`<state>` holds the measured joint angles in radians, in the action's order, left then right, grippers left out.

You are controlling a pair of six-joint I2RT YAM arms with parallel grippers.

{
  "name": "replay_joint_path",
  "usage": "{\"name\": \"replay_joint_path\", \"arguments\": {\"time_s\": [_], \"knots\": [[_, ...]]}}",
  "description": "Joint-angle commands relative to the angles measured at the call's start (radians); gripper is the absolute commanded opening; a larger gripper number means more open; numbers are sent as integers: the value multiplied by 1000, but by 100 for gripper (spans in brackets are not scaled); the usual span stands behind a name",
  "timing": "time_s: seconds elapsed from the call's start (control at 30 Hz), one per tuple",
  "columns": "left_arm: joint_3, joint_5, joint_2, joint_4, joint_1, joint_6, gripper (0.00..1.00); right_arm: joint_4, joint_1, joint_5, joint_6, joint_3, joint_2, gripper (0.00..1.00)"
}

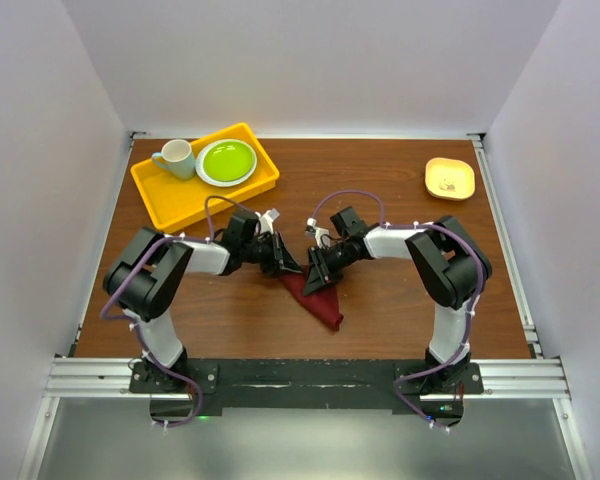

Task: Fold the napkin, place the utensils inside, and roll it up
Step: Roll the napkin with the utensil

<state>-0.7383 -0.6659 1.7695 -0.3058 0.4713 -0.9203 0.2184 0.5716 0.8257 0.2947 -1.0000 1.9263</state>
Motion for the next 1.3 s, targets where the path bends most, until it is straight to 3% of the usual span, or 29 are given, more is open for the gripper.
{"name": "replay_joint_path", "arguments": {"time_s": [0.0,0.13,0.37,0.53,0.8,0.93,1.1,1.27], "knots": [[-15,28,54,-30,-8,77,6,45,17,-163,-31,55,28,30],[-23,29,99,-30,-11,95,6,107,17,-236,-14,44,-67,49],[-19,29,107,-29,-14,100,6,274,57,-399,12,32,-240,65],[-26,25,104,-23,-13,101,5,266,99,-499,83,131,-326,65],[-38,19,116,-1,-16,116,5,231,134,-548,155,274,-415,56],[-42,12,122,2,-17,118,5,308,151,-566,161,233,-493,59],[-49,8,122,7,-17,120,5,279,155,-540,222,280,-576,61],[-49,3,128,5,-17,117,5,200,155,-553,244,359,-532,54]]}}
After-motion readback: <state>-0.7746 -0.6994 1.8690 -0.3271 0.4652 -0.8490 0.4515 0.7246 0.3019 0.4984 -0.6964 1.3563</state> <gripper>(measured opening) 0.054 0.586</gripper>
